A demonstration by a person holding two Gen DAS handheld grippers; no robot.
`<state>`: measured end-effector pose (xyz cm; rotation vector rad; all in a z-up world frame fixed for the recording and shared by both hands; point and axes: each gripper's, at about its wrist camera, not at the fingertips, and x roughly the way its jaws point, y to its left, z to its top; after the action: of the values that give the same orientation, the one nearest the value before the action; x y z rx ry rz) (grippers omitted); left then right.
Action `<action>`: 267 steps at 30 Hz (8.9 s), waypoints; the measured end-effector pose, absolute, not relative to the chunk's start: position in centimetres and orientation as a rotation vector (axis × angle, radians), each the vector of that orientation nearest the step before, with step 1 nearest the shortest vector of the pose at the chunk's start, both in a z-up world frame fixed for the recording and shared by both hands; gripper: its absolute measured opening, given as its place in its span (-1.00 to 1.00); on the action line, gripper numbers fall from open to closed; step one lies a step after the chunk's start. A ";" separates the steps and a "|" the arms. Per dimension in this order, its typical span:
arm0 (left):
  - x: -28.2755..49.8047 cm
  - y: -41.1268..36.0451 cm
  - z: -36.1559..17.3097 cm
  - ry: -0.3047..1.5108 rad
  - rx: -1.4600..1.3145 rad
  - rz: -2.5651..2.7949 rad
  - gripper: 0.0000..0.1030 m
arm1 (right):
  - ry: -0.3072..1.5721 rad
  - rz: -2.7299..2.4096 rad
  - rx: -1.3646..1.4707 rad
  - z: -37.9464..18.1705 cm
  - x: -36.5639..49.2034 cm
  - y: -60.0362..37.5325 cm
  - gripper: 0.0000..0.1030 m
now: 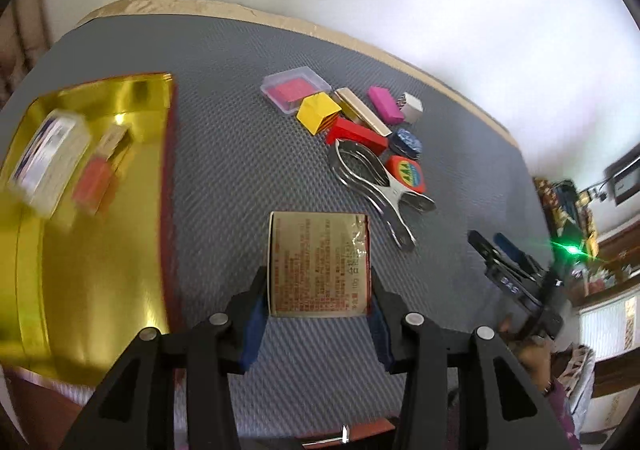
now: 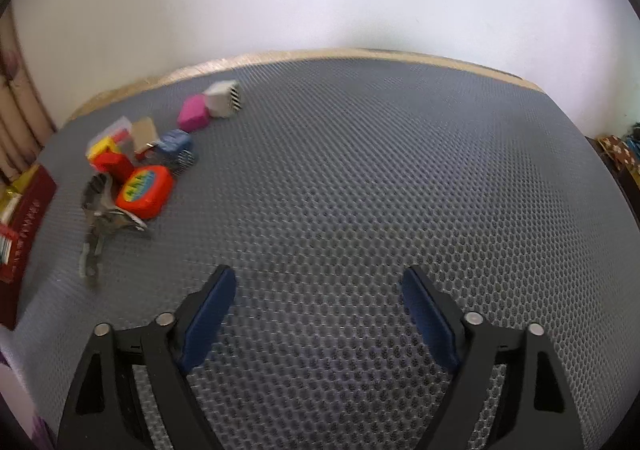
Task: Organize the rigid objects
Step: 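Carry the cardboard box toward the tin with the left tool while the right tool grasps the silver clip, then release the cardboard box in the tin with the left tool while the right tool drops the clip there, then move the left tool to the orange tape measure and grasp it, then lift the tape measure with the left tool while the right tool grasps the blue patterned pouch, then place the tape measure in the tin with the left tool while the right tool carries the pouch, then lower the blue pouch into the tin and open the right tool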
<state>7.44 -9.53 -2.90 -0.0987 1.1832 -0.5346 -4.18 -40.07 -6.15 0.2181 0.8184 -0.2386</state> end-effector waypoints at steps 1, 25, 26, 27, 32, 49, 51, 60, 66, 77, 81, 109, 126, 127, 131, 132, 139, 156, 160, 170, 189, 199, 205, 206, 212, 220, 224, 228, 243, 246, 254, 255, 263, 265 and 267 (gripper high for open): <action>6.9 -9.1 -2.6 1.176 -0.105 -0.531 -0.13 | 0.807 -0.186 0.205 -5.7 -4.2 -39.4 0.32; 5.7 2.6 1.1 1.062 -0.223 -0.405 -0.12 | 1.066 0.251 -0.265 -3.7 7.9 -25.9 -0.05; 5.8 2.8 1.0 1.061 -0.226 -0.399 -0.12 | 1.071 0.254 -0.272 -3.8 8.5 -25.7 -0.06; 5.9 3.0 0.9 1.061 -0.226 -0.391 -0.12 | 1.079 0.263 -0.279 -3.8 8.7 -25.5 -0.07; 6.5 4.3 0.6 1.061 -0.221 -0.350 -0.12 | 1.129 0.277 -0.339 -4.6 9.6 -24.3 -0.34; 11.4 6.3 -3.6 1.078 -0.045 -0.106 -0.10 | 1.131 0.262 0.013 -2.6 9.4 -26.7 -0.38; 12.1 6.5 -4.2 1.080 -0.022 -0.088 -0.09 | 1.124 0.271 0.057 -2.0 9.2 -26.8 -0.38; 12.7 7.4 -4.9 1.074 -0.032 -0.084 -0.07 | 1.082 0.334 0.201 1.4 8.5 -25.8 -0.38; 9.5 8.5 -1.1 0.977 -0.095 -0.013 -0.04 | 1.063 0.445 0.342 4.3 10.2 -20.6 -0.38; 4.3 9.5 1.3 0.798 -0.081 0.121 0.04 | 1.214 0.399 0.473 1.1 16.5 -10.3 -0.38; 4.5 9.6 1.0 0.804 -0.075 0.105 0.04 | 1.254 0.348 0.508 -0.7 17.7 -9.0 -0.38; 3.9 4.8 -0.6 0.838 0.055 -0.022 0.04 | 0.872 -0.336 -0.001 -2.5 -0.3 -32.6 -0.12; 8.7 -16.8 -3.7 1.173 0.006 -0.626 0.04 | 0.821 -0.491 0.219 -3.0 -5.4 -47.0 0.58; 9.3 -18.7 -4.0 1.173 0.033 -0.636 0.04 | 0.814 -0.484 0.222 -2.9 -5.8 -47.4 0.60; 11.4 -23.1 -5.1 1.175 0.099 -0.644 0.04 | 0.808 -0.443 0.230 -2.5 -6.2 -47.3 0.63; 12.1 -24.0 -5.4 1.185 0.100 -0.644 0.04 | 0.809 -0.437 0.231 -2.5 -6.3 -47.5 0.63; 14.5 -27.6 -7.7 1.244 0.158 -0.587 0.05 | 0.809 -0.395 0.245 -3.3 -5.3 -46.3 0.63; 15.6 -32.4 -10.1 1.214 0.252 -0.537 -0.07 | 0.837 -0.379 0.242 -4.2 -4.8 -45.8 0.63; 14.3 -30.5 -9.9 1.199 0.181 -0.550 -0.07 | 0.844 -0.379 0.244 -4.3 -4.7 -45.8 0.63; 11.6 -20.9 -8.8 1.255 -0.009 -0.535 -0.07 | 0.860 -0.058 0.118 -2.6 -1.7 -42.3 -0.08; 8.4 -13.0 -4.5 1.199 -0.080 -0.511 -0.07 | 0.971 0.283 -0.060 -3.2 9.2 -35.9 -0.16; 7.9 -11.5 -3.4 1.181 -0.095 -0.494 -0.07 | 0.967 0.236 -0.072 -4.0 9.2 -35.1 -0.45; 8.3 -6.9 0.3 1.086 -0.076 -0.394 -0.07 | 0.930 0.193 0.060 -3.3 5.0 -36.8 -0.45; 8.6 -6.2 0.7 1.073 -0.066 -0.369 -0.07 | 0.923 0.194 0.094 -3.2 4.3 -37.1 -0.45; 12.7 -3.0 1.2 1.038 0.006 -0.255 -0.07 | 0.891 0.187 0.219 -2.3 0.6 -37.6 -0.45; 20.6 -3.0 -3.1 1.075 0.076 -0.218 -0.07 | 0.853 0.188 0.312 -0.7 -2.0 -37.6 -0.45; 22.9 -3.4 -4.9 1.116 0.055 -0.216 -0.06 | 0.848 0.184 0.330 -0.2 -2.9 -37.3 -0.45; 23.7 -4.0 -5.1 1.107 0.068 -0.201 -0.06 | 0.849 0.189 0.348 0.2 -3.0 -37.0 -0.45; 13.2 2.5 0.9 0.898 -0.196 -0.091 -0.03 | 0.808 0.482 0.284 5.7 1.5 -24.8 -0.45; 8.5 4.4 0.6 0.868 -0.147 -0.010 -0.02 | 0.828 0.557 0.249 6.4 3.7 -19.6 -0.45; 3.8 6.8 -2.1 0.885 -0.096 0.002 0.00 | 0.906 0.570 0.161 4.7 8.2 -10.3 -0.45; 4.0 7.0 -2.2 0.889 -0.112 -0.008 0.00 | 0.917 0.568 0.165 4.3 8.8 -9.8 -0.45; 4.4 8.0 -3.0 0.917 -0.164 -0.045 0.00 | 0.954 0.505 0.153 2.3 11.7 -8.7 -0.45; 4.5 7.7 -3.0 0.915 -0.162 -0.055 0.00 | 0.959 0.493 0.153 2.0 11.9 -8.5 -0.45; 4.4 7.5 -2.8 0.906 -0.143 -0.053 0.00 | 0.966 0.481 0.148 1.8 12.1 -8.4 -0.44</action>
<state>4.41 7.49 -2.81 -0.1427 0.9057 -0.0532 12.09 -8.39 1.75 0.1482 0.9660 0.4812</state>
